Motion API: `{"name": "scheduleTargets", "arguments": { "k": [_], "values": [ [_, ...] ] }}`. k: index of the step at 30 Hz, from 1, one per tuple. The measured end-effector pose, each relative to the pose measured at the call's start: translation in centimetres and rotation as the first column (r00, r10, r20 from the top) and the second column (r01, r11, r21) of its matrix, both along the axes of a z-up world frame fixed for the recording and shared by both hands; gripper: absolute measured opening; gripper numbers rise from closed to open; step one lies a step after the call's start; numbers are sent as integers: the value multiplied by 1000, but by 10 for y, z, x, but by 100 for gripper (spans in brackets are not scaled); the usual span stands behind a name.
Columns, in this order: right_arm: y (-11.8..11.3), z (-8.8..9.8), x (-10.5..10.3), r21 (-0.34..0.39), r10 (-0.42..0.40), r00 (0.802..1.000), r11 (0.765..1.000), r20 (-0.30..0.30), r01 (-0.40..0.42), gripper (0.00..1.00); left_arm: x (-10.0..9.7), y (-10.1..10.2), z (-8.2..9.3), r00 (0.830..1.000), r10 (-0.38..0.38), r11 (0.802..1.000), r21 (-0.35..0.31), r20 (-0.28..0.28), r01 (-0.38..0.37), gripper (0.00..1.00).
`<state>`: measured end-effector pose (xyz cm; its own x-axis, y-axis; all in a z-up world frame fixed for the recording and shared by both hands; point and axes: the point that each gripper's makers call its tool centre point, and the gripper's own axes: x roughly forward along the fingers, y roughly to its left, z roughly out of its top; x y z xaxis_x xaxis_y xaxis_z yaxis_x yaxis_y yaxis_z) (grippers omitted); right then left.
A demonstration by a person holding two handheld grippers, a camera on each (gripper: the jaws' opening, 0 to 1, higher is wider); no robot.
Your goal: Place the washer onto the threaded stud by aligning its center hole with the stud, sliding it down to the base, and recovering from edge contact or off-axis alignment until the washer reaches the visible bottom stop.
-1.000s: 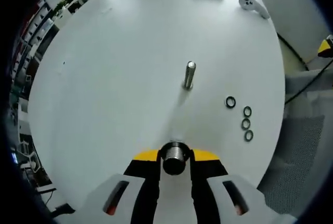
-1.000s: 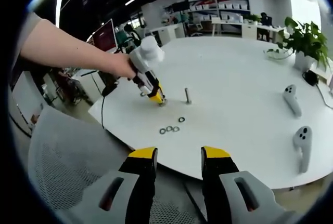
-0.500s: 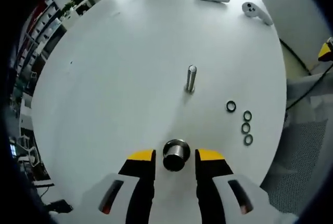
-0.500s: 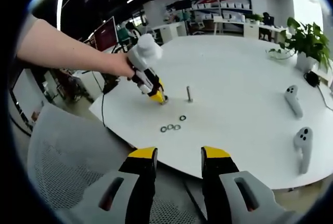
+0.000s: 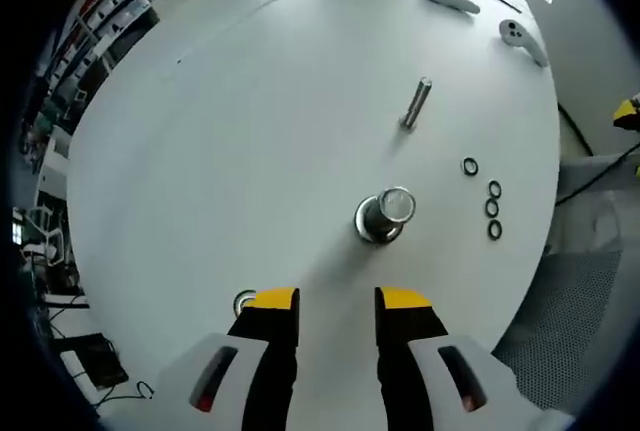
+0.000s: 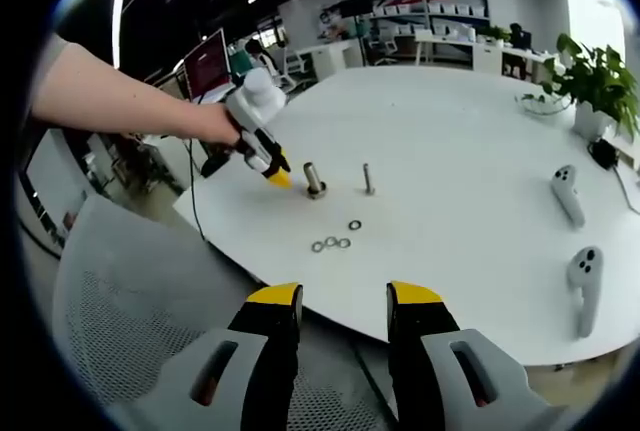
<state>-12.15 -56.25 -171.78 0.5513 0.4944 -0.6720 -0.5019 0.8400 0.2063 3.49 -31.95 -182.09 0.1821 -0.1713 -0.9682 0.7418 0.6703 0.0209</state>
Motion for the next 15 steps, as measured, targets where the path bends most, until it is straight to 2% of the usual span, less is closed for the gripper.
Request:
{"name": "scheduleTargets", "arguments": {
  "k": [11, 13, 15],
  "values": [
    [-2, -2, 0, -4, -8, 1000, 1000, -10, 8, 36, 10, 51, 0, 998, 57, 997, 54, 16, -58, 32],
    [-2, -2, 0, -4, -9, 1000, 1000, -11, 9, 36, 15, 59, -3, 997, 74, 996, 55, 17, -75, 32],
    [-2, -2, 0, -4, -13, 1000, 1000, -11, 13, 36, 15, 62, -7, 992, 126, 992, 30, -7, -125, 31]
  ]
}}
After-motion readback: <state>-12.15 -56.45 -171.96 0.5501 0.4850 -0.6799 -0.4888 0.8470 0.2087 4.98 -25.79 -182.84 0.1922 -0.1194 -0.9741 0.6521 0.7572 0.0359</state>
